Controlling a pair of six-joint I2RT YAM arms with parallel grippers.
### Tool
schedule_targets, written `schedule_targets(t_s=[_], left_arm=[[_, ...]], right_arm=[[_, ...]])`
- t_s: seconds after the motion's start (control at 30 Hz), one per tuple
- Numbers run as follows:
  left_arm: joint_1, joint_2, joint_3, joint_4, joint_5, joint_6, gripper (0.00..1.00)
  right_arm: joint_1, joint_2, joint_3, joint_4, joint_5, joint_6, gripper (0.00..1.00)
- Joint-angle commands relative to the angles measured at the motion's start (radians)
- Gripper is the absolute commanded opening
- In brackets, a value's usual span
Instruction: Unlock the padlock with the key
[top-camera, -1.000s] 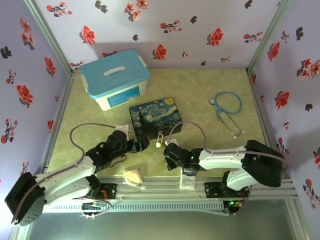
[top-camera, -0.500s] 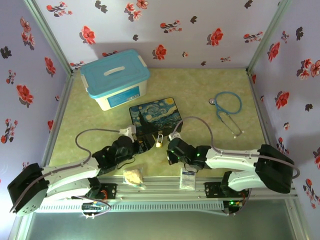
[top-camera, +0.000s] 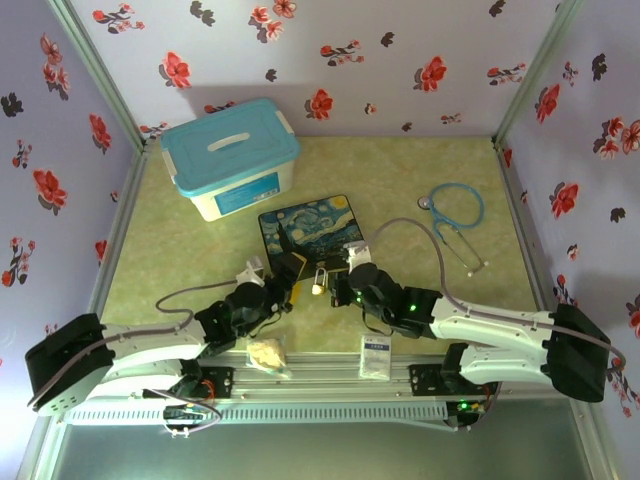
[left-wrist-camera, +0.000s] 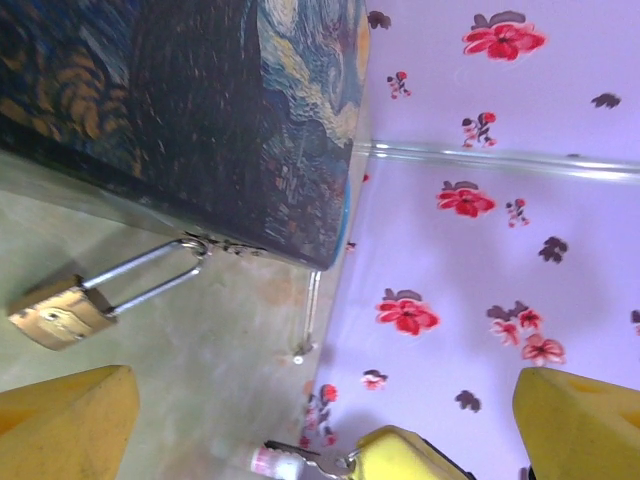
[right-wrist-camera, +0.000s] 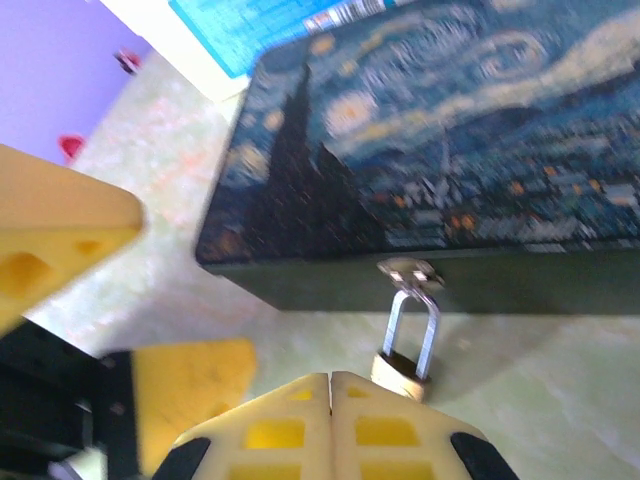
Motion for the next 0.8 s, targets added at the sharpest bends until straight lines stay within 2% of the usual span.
schedule_targets(t_s=[0.0, 0.17, 0.27, 0.5, 0.77], left_arm=[[-0.018, 0.037, 0.033, 0.113, -0.038, -0.117, 0.98], [-0.035, 0.113, 0.002, 0.288, -0.08, -0.167, 0.98], [-0.035, 0.163, 0.014, 0.405, -0.094, -0.171, 0.97], [-0.035, 0.213, 0.028, 0.448, -0.083, -0.193, 0.93], [-0.032, 0.173, -0.008, 0.407, -0.121, -0.187, 0.8]], right_arm=[[-0.006, 0.018, 0.007, 0.187, 0.008, -0.023, 0.0], [-0.004, 0.093, 0.02, 0.316, -0.011, -0.023, 0.0], [-0.003, 0.149, -0.009, 0.465, -0.027, -0.005, 0.0], [0.002, 0.224, 0.004, 0.537, -0.054, -0.018, 0.0], [0.005, 0.223, -0.057, 0.532, -0.05, 0.009, 0.0]])
